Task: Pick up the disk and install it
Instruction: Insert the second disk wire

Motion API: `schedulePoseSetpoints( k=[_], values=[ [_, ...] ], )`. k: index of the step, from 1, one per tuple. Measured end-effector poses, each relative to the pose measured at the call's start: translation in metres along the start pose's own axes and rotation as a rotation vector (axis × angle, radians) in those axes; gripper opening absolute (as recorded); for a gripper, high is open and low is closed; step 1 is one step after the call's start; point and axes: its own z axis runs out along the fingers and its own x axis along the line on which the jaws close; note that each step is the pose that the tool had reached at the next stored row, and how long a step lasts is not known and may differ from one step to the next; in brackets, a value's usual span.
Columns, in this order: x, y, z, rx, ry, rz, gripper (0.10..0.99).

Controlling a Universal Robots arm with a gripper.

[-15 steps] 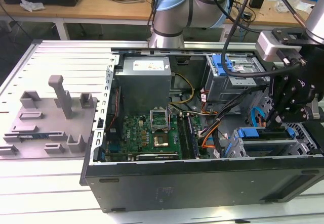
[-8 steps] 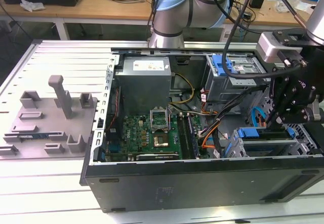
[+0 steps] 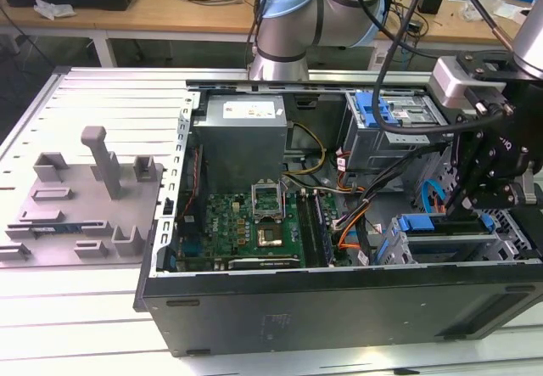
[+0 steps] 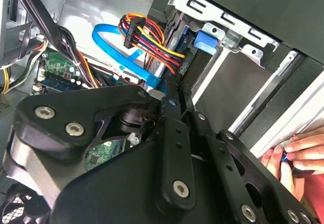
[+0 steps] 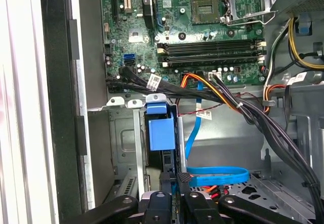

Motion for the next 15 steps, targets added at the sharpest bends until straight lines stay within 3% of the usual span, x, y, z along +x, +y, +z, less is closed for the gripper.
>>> schedulePoseSetpoints(
  k=[15],
  values=[
    [-0.0005,-0.0013,0.0052,-0.01,0.0011,-0.009,0.161]
  ],
)
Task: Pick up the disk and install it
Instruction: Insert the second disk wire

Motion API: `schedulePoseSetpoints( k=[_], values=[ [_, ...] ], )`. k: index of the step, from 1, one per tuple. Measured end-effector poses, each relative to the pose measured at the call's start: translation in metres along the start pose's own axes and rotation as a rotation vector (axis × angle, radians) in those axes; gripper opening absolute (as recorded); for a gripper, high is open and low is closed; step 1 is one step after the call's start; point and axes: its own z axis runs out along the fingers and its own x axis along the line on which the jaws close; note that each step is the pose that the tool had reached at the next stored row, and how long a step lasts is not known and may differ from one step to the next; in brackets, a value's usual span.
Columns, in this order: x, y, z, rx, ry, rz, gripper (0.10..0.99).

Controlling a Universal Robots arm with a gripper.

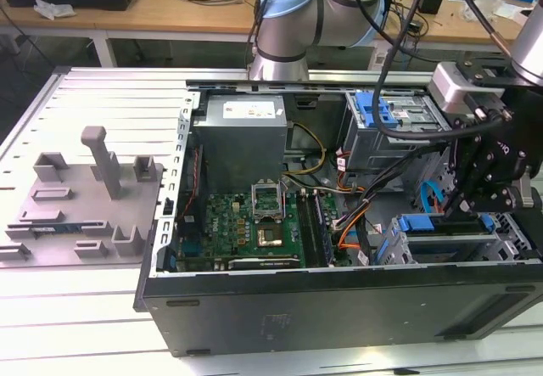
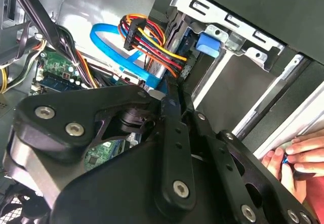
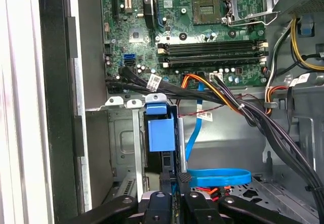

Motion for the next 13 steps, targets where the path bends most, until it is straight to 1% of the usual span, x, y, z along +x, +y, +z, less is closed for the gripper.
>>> schedulePoseSetpoints(
  k=[6,7,8,9,11,13],
  values=[
    [-0.0001,0.0,0.0032,-0.002,-0.0002,-0.006,0.161],
    [0.0,0.0,0.0006,-0.002,-0.0011,-0.006,0.231],
    [0.0002,0.0001,-0.0078,-0.001,-0.0003,-0.006,0.231],
    [0.0003,0.0001,-0.0134,-0.001,-0.0002,-0.006,0.298],
    [0.0003,0.0001,-0.0246,-0.001,-0.0001,-0.006,0.298],
    [0.0003,0.0001,-0.0337,-0.001,-0.0001,-0.006,0.298]
  ],
)
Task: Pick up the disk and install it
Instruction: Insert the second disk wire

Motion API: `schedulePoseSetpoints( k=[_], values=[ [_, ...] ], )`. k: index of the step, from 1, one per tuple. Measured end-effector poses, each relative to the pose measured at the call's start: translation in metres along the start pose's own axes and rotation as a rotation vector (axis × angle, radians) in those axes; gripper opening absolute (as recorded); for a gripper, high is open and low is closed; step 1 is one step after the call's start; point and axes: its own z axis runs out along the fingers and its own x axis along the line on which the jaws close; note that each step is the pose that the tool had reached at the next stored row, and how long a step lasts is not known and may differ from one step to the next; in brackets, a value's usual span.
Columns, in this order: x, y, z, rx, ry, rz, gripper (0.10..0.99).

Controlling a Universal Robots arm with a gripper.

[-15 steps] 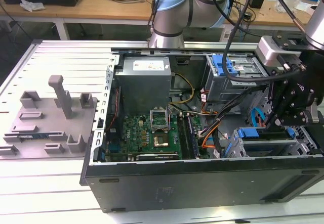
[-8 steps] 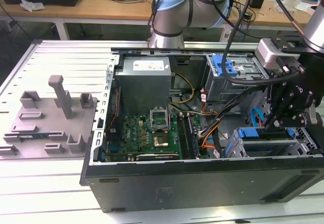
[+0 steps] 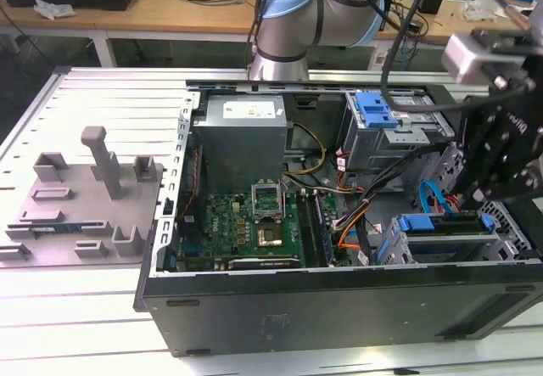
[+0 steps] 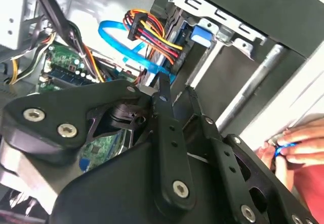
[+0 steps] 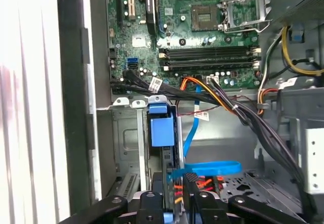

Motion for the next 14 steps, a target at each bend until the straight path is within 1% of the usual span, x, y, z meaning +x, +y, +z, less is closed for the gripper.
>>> schedulePoseSetpoints(
  k=[2,4,6,7,14],
  values=[
    [-0.0002,0.0001,-0.0037,0.0,0.0001,0.0,0.298],
    [-0.0002,0.0001,-0.0037,0.0,-0.0002,0.0,0.286],
    [-0.0003,0.0001,-0.0038,0.0,0.0,0.0,0.153],
    [-0.0003,0.0001,-0.0038,0.0,0.0001,0.0,0.106],
    [-0.0004,0.0001,-0.0039,0.0,0.0003,0.0,0.106]
  ],
)
